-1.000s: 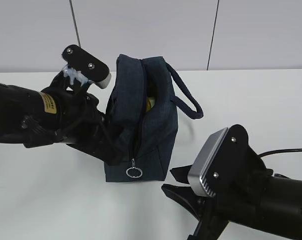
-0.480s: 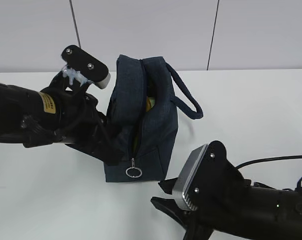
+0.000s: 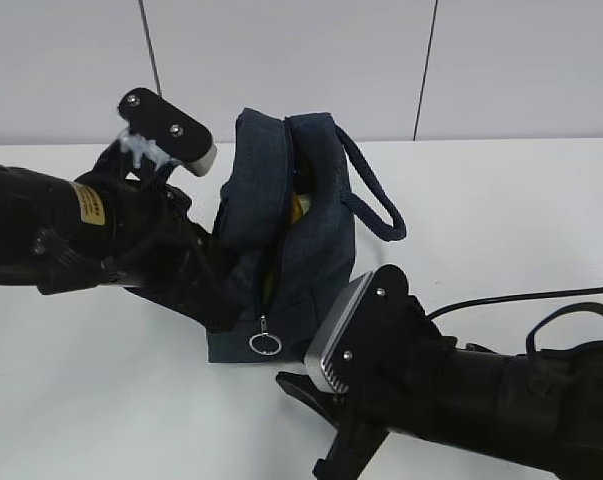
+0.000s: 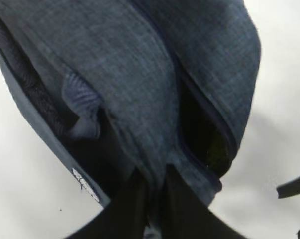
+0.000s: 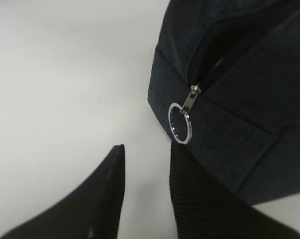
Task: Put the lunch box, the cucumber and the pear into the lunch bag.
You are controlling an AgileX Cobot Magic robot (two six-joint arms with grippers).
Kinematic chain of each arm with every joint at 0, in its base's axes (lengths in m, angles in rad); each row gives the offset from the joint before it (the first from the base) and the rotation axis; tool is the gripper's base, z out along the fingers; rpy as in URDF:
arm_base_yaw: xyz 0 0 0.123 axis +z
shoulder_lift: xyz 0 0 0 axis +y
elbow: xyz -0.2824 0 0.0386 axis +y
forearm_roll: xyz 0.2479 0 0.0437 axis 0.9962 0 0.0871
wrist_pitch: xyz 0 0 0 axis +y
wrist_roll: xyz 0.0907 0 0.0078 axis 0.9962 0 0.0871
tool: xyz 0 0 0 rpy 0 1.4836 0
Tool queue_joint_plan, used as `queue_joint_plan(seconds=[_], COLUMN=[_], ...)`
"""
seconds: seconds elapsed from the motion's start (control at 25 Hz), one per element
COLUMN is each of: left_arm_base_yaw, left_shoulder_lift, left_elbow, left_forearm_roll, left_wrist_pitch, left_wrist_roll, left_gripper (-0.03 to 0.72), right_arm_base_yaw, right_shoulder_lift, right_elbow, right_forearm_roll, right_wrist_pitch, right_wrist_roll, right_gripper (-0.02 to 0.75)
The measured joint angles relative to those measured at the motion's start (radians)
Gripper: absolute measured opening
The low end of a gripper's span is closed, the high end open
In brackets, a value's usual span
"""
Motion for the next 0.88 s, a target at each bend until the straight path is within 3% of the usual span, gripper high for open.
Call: queue_joint_plan(seconds=[0.88], left_arm_base_yaw=[0.001], left_shoulder_lift=[-0.004], left_elbow=[0.0], left_forearm_roll=[0.002], left_wrist_pitch=[0.004], left_wrist_roll=[0.0], left_gripper=[0.003], right_arm_base_yaw=[0.0], right_shoulder_lift=[0.143], right_elbow=[-0.123], right_forearm_roll=[0.1], right_wrist_pitch=[0.056], right_wrist_roll=[-0.087], right_gripper=[0.253])
